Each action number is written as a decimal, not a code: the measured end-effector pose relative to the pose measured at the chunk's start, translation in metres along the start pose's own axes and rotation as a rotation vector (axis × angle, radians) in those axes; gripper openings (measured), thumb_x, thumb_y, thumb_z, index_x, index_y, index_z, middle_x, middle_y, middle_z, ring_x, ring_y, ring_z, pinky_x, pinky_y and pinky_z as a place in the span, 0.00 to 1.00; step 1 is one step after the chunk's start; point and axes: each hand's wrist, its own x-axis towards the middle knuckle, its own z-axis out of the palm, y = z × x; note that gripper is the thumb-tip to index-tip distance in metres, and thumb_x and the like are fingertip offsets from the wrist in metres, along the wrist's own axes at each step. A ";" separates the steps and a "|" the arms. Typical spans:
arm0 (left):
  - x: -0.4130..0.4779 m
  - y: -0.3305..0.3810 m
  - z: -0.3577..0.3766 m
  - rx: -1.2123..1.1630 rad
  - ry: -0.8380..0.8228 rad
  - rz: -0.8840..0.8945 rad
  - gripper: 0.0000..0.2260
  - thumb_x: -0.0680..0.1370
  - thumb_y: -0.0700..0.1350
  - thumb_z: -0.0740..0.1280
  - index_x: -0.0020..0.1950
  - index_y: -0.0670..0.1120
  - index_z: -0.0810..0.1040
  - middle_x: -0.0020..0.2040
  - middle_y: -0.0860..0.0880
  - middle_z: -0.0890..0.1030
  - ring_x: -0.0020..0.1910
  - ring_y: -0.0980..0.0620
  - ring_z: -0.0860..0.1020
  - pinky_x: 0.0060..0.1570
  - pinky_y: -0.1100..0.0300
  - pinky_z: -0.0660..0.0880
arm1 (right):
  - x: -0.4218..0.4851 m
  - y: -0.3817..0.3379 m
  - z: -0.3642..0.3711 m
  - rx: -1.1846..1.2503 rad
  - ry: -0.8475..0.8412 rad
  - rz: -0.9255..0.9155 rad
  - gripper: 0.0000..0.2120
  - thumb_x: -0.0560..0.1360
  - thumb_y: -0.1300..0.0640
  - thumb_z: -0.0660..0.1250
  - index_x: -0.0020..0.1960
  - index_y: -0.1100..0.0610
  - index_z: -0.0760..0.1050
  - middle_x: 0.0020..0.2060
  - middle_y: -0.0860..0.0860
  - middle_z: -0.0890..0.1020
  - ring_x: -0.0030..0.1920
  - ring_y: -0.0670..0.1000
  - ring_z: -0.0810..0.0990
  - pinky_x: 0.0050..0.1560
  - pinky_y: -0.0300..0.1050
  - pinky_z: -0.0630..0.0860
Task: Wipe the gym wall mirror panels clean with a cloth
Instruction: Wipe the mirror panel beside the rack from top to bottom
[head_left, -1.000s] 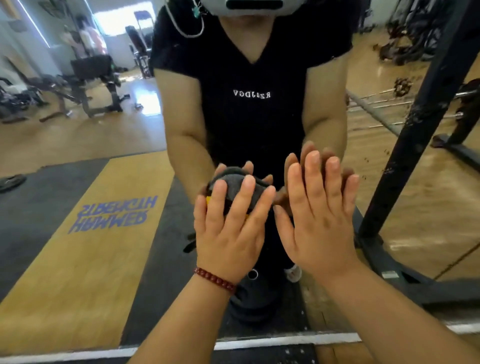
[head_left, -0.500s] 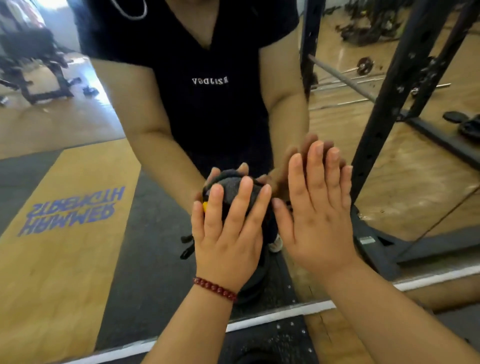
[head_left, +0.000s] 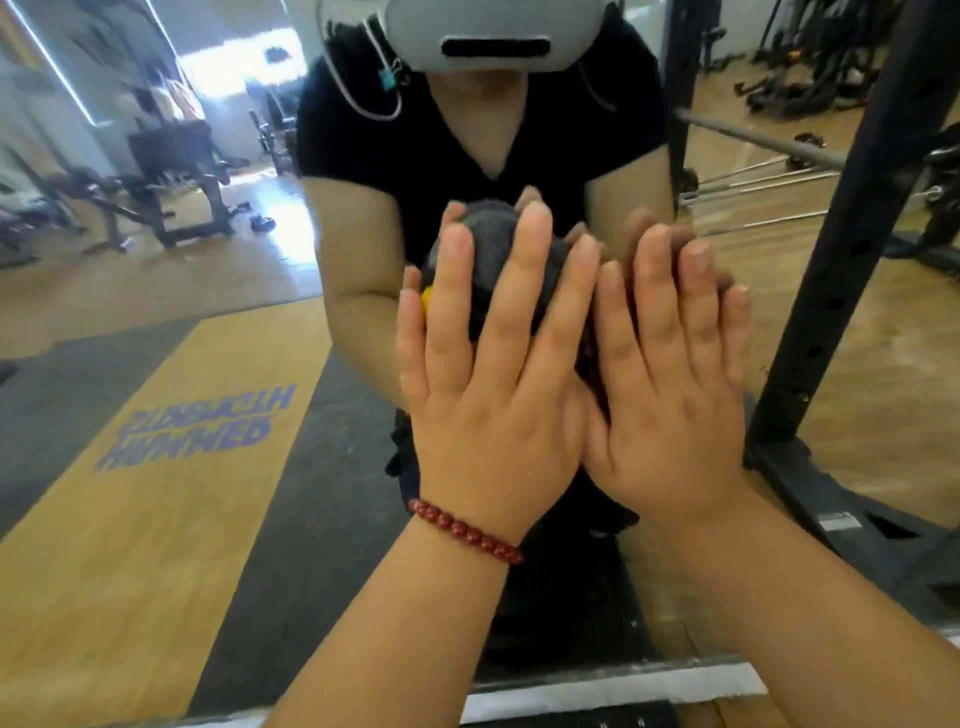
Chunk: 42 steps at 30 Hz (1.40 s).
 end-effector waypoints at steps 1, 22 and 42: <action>-0.022 -0.002 0.003 0.013 -0.034 0.021 0.20 0.83 0.45 0.53 0.75 0.51 0.68 0.77 0.48 0.63 0.79 0.43 0.54 0.76 0.44 0.50 | -0.005 0.001 0.002 0.001 0.010 -0.017 0.31 0.83 0.50 0.56 0.80 0.58 0.47 0.78 0.54 0.45 0.79 0.53 0.42 0.78 0.57 0.44; -0.154 0.002 0.026 0.128 -0.116 0.092 0.25 0.81 0.45 0.62 0.78 0.50 0.61 0.78 0.45 0.59 0.80 0.44 0.46 0.77 0.43 0.50 | -0.091 0.015 0.015 0.023 0.035 -0.153 0.28 0.81 0.54 0.59 0.78 0.62 0.59 0.78 0.58 0.59 0.79 0.55 0.54 0.79 0.52 0.45; -0.204 0.035 0.055 0.085 -0.102 -0.062 0.24 0.82 0.46 0.59 0.77 0.50 0.60 0.77 0.45 0.56 0.78 0.39 0.51 0.76 0.43 0.50 | -0.242 -0.006 0.053 0.101 -0.142 0.155 0.36 0.81 0.49 0.58 0.81 0.54 0.42 0.80 0.52 0.41 0.80 0.55 0.41 0.78 0.60 0.41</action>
